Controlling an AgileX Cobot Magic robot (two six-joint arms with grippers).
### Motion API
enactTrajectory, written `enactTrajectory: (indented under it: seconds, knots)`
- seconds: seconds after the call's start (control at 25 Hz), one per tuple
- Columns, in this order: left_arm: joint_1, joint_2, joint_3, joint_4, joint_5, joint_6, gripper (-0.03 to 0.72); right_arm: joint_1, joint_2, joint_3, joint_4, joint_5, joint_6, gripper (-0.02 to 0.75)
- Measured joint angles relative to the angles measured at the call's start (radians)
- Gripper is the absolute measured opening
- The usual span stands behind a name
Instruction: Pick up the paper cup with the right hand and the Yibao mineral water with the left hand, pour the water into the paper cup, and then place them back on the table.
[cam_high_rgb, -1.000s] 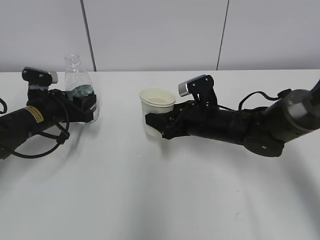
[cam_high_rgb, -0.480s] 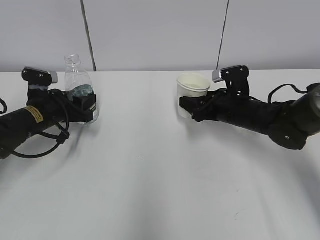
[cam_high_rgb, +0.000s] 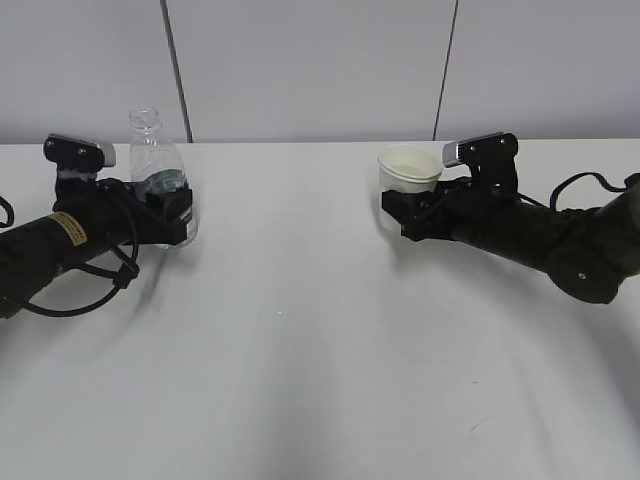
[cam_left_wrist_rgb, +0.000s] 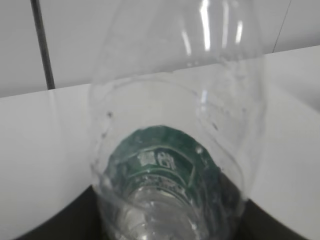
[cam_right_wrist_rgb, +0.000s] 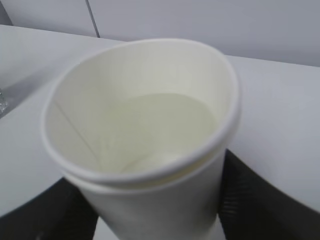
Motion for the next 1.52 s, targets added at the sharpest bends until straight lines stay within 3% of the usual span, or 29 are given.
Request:
enactTrajectory:
  seconds: [0.48,1.52]
  knots:
    - [0.0,0.0,0.0,0.0,0.0,0.0,0.324,0.0,0.057,0.007,0.086,-0.077,-0.063,0.509]
    - [0.0,0.0,0.0,0.0,0.0,0.001,0.323,0.0,0.105,0.007,0.126,-0.108,-0.115,0.509]
